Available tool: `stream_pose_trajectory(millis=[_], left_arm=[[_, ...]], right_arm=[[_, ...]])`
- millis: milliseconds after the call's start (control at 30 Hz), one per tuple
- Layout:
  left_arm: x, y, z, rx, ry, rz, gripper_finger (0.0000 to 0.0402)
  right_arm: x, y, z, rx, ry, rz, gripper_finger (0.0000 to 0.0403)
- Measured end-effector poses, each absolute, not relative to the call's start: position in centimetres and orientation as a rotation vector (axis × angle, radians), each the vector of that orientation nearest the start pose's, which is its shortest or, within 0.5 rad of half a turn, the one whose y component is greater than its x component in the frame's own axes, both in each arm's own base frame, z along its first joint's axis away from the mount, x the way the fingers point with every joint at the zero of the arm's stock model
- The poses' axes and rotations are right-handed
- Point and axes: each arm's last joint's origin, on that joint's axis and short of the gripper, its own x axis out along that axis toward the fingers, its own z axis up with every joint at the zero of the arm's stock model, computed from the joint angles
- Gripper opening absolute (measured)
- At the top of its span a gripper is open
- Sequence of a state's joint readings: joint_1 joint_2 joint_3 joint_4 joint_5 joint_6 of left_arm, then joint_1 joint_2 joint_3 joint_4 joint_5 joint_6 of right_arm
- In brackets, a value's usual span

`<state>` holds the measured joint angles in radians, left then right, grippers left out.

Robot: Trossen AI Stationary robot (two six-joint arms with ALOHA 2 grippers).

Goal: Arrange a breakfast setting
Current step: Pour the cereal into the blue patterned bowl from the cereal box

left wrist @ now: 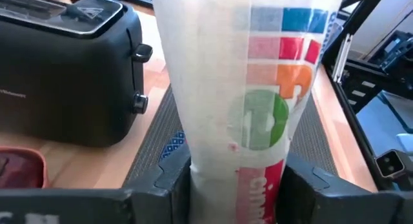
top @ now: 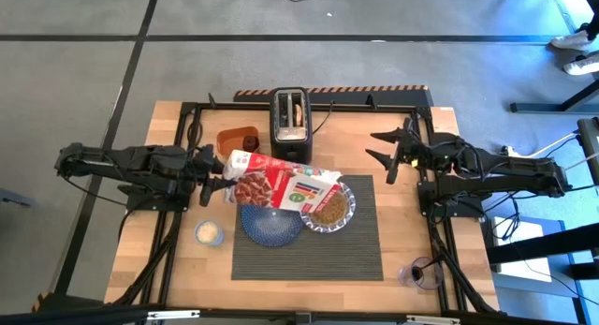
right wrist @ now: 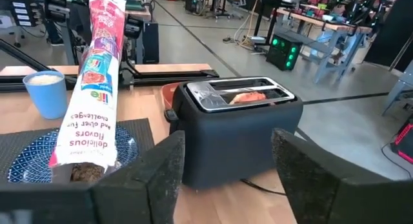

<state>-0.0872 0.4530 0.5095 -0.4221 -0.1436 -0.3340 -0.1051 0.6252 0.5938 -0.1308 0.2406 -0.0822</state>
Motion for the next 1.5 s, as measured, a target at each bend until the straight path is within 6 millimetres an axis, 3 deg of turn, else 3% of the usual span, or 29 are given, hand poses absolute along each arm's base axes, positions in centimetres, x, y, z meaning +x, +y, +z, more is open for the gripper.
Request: stream_pose_trajectory(millis=[567,900,1067,1300,1500], left_arm=[[11.4,-0.6,25.7,-0.284,0.363,0.125,0.0138],[11.4,-0.6,25.7,-0.285,0.364,0.128,0.0137],[11.4,-0.5,25.7,-0.286,0.362,0.142,0.0137],[11.4,-0.5,25.7,-0.285,0.361,0.146,0.0137],[11.4,-0.5,25.7,-0.285,0.361,0.146,0.0137]], right_arm=[[16.5,-1.9,27.4,-0.026,0.336,-0.146,0.0227],[18.6,-1.3,22.7,0.122,0.397,0.059,0.0227],[20.5,0.3,21.5,0.108,0.377,0.153,0.0227],[22.8,1.3,19.9,0.057,0.361,0.029,0.0227],[23.6,1.5,20.0,0.082,0.293,0.086,0.0227]])
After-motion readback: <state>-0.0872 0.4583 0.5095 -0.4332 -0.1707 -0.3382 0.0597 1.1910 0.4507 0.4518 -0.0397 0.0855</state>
